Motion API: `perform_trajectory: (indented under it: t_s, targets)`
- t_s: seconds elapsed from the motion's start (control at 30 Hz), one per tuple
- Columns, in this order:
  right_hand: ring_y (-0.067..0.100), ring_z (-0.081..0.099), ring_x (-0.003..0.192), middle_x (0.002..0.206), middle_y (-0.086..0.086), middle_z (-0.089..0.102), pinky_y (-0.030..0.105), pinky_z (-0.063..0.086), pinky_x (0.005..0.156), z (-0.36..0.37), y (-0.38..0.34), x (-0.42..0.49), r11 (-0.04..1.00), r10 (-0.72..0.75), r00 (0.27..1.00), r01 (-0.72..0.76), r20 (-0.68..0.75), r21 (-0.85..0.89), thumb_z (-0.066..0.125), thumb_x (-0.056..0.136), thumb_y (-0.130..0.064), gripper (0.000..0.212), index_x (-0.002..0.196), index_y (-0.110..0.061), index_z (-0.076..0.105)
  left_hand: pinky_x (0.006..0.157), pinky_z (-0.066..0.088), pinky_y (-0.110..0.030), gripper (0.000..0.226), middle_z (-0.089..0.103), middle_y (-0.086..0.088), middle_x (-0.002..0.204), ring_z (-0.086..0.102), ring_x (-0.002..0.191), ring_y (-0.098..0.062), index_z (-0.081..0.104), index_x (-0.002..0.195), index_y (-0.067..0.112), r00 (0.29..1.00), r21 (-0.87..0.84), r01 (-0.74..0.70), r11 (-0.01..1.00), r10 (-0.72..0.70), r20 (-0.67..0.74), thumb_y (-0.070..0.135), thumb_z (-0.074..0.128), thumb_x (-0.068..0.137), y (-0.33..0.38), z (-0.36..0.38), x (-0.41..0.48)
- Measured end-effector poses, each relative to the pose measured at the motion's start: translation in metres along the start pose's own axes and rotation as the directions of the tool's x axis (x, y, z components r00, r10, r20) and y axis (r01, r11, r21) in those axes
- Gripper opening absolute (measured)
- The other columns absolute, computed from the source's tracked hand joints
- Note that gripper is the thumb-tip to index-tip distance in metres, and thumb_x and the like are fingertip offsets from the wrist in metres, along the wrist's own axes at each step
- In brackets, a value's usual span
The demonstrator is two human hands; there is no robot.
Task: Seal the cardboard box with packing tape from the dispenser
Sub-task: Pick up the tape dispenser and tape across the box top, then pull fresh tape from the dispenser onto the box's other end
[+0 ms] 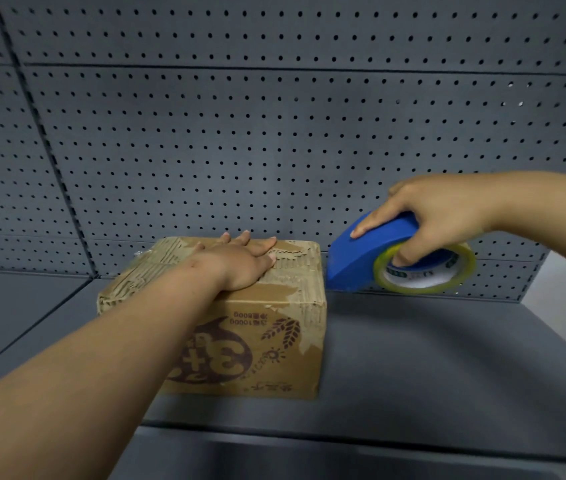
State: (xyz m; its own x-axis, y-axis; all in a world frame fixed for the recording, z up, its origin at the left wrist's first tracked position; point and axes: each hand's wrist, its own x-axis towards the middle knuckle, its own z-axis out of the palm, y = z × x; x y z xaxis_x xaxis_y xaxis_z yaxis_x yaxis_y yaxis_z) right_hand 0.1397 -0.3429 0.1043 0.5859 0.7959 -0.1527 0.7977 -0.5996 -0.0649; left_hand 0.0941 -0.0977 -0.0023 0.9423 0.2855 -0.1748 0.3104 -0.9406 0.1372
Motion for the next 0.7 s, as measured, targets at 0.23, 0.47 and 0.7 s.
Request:
perform_trajectory:
  t_s: [0.23, 0.47, 0.7]
  targets:
    - [-0.003, 0.057, 0.064, 0.071, -0.026, 0.062, 0.021, 0.046, 0.063, 0.010, 0.002, 0.000, 0.996, 0.018, 0.989, -0.004, 0.149, -0.093, 0.072, 0.053, -0.035, 0.050, 0.100, -0.053, 0.062, 0.115, 0.001, -0.057, 0.053, -0.004, 0.006, 0.160, -0.006, 0.147, -0.025, 0.003, 0.144, 0.052, 1.000, 0.003, 0.004, 1.000, -0.004, 0.003, 0.059, 0.016, 0.092, 0.001, -0.002, -0.001]
    - [0.004, 0.042, 0.070, 0.082, -0.013, 0.034, 0.022, 0.032, 0.054, 0.037, 0.035, -0.007, 0.941, 0.084, 0.968, -0.156, -0.238, -0.301, 0.057, 0.069, -0.059, 0.055, 0.121, -0.062, 0.038, 0.114, -0.003, -0.059, 0.055, -0.005, 0.005, 0.160, -0.009, 0.147, -0.025, 0.003, 0.145, 0.049, 1.000, -0.041, 0.005, 0.999, -0.006, -0.009, 0.058, 0.015, 0.092, 0.000, -0.003, 0.001]
    - [0.018, 0.039, 0.073, 0.078, -0.005, 0.027, 0.030, 0.037, 0.066, 0.017, 0.021, 0.013, 0.985, 0.067, 0.762, -0.155, -0.644, -0.081, 0.061, 0.071, -0.056, 0.061, 0.128, -0.053, 0.038, 0.103, 0.032, -0.036, 0.047, 0.046, -0.016, 0.142, 0.043, 0.128, -0.031, 0.047, 0.134, 0.008, 0.935, -0.597, 0.016, 0.802, -0.223, -0.274, 0.035, 0.035, 0.098, -0.022, -0.031, -0.030]
